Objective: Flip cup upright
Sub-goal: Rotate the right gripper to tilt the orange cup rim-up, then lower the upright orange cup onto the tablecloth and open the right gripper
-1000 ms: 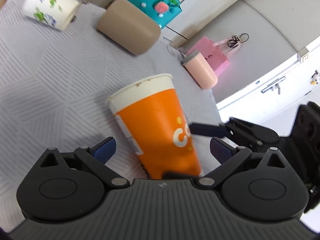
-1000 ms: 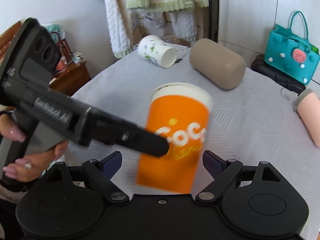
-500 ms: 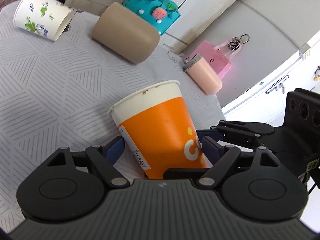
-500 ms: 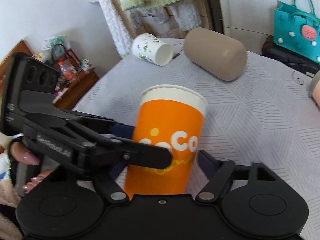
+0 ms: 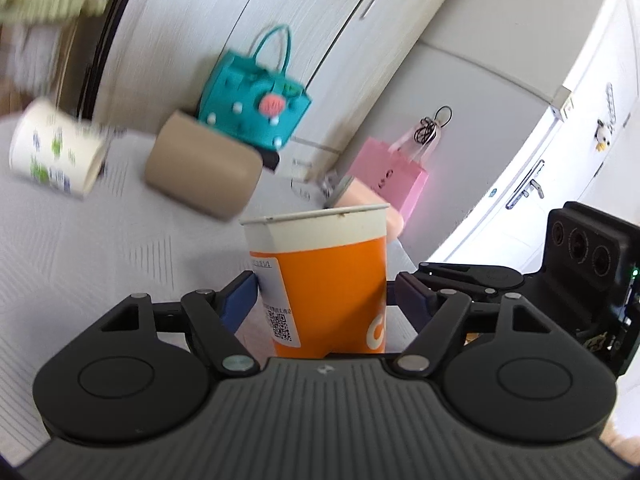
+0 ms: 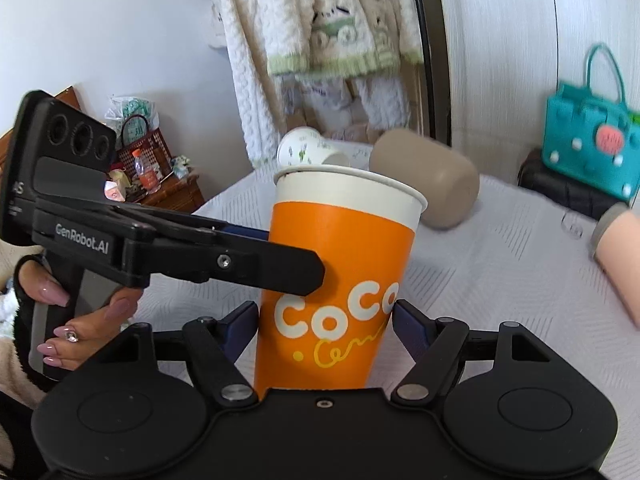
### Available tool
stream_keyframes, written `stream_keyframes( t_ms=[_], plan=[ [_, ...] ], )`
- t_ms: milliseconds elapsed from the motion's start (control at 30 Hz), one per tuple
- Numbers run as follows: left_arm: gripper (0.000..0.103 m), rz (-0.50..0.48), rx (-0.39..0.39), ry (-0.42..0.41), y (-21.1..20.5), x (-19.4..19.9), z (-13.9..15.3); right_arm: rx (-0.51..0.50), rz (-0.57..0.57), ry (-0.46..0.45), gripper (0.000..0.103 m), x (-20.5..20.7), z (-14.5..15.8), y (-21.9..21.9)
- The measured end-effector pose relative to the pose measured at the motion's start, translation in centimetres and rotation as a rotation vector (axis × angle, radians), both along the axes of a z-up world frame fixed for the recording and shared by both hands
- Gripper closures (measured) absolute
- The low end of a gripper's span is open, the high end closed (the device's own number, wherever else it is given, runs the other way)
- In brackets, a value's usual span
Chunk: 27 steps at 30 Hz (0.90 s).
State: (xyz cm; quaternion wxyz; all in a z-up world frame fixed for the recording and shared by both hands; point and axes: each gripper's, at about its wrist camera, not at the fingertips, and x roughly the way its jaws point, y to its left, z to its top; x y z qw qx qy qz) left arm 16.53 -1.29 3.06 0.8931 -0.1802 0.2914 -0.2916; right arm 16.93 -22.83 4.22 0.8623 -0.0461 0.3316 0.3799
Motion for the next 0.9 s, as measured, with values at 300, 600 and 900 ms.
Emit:
stream_keyframes(
  t_ms=[300, 600, 900],
  plan=[
    [0.029, 0.025, 0.027, -0.108, 0.7, -0.8, 1.4, -0.030, -0.028, -0.268, 0.025, -2.3, -0.3, 1.6],
    [0.029, 0.034, 0.131, -0.230, -0.2, -1.0, 2.0, -0.022, -0.040, -0.429, 0.025, -2.3, -1.5, 1.8],
    [0.029, 0.035, 0.200, -0.275, -2.0, 0.0, 1.3, -0.073, -0.080, -0.480, 0.025, -1.5, -2.6, 2.4]
  ],
)
